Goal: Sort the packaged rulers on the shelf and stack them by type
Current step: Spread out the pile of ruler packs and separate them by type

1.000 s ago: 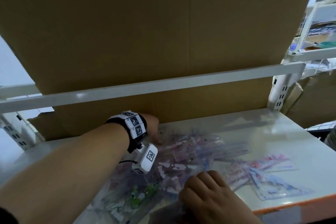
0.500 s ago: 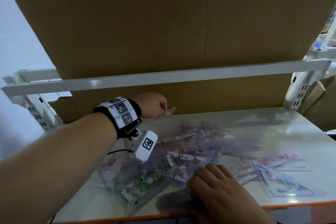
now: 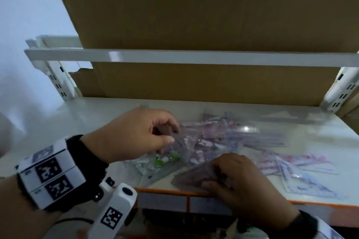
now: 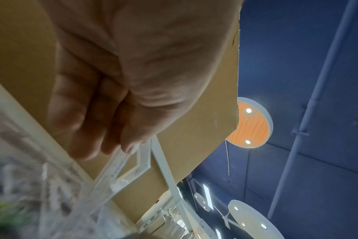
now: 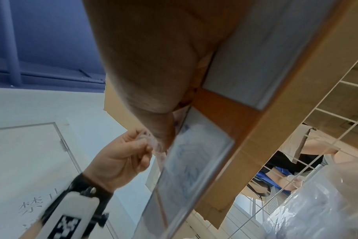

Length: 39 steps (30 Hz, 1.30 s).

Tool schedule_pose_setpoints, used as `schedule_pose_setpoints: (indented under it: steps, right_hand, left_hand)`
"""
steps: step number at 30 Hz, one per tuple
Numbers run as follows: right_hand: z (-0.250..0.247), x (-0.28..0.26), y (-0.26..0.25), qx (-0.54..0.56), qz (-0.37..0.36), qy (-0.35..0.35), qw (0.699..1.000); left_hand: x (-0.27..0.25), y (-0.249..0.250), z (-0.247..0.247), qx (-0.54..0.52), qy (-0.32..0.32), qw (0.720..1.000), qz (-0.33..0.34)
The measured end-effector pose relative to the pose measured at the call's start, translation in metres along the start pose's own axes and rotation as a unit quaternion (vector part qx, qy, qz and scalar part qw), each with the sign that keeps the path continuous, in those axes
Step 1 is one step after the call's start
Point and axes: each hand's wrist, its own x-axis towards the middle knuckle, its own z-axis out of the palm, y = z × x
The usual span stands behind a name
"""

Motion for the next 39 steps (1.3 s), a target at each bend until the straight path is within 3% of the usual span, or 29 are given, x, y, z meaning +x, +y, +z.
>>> schedule_pose_setpoints:
  steps: [8, 13, 17, 22, 26, 32, 34, 39]
  right_hand:
    - [0.001, -0.004, 0.0, 0.059, 0.037, 0.019, 0.997]
    - [0.0, -0.003, -0.004, -0.015, -0.027, -0.011, 0.999]
    - [0.004, -0.006, -0.005, -0.047, -0.052, 0.019, 0.997]
    - [0.008, -0.005, -0.012, -0.158, -0.037, 0.018, 0.987]
    - [0.003, -0.002, -0.018, -0.187, -0.023, -0.041, 0.981]
    - [-0.015, 0.008, -0.023, -0.207, -0.029, -0.225, 0.952]
    - [-0.031, 0.021, -0.019, -0.189, -0.042, -0.232, 0.953]
    - [-0.073, 0.092, 0.01, -0.159, 0.021, -0.241, 0.957]
  left_hand:
    - [-0.029, -0.01, 0.039, 0.042, -0.027, 0.998, -0.03]
    - [-0.034, -0.006, 0.057, 0.062, -0.044, 0.997, -0.028]
    - [-0.035, 0.004, 0.069, 0.165, -0.037, 0.985, 0.04]
    - [-0.031, 0.004, 0.089, 0.254, -0.023, 0.965, 0.066]
    - [-0.03, 0.002, 0.099, 0.249, -0.008, 0.964, 0.093]
    - [-0.025, -0.005, 0.095, 0.233, -0.021, 0.967, 0.1]
    - [-0.025, -0.005, 0.091, 0.202, -0.019, 0.973, 0.107]
    - [-0.023, -0.014, 0.086, 0.14, -0.029, 0.985, 0.102]
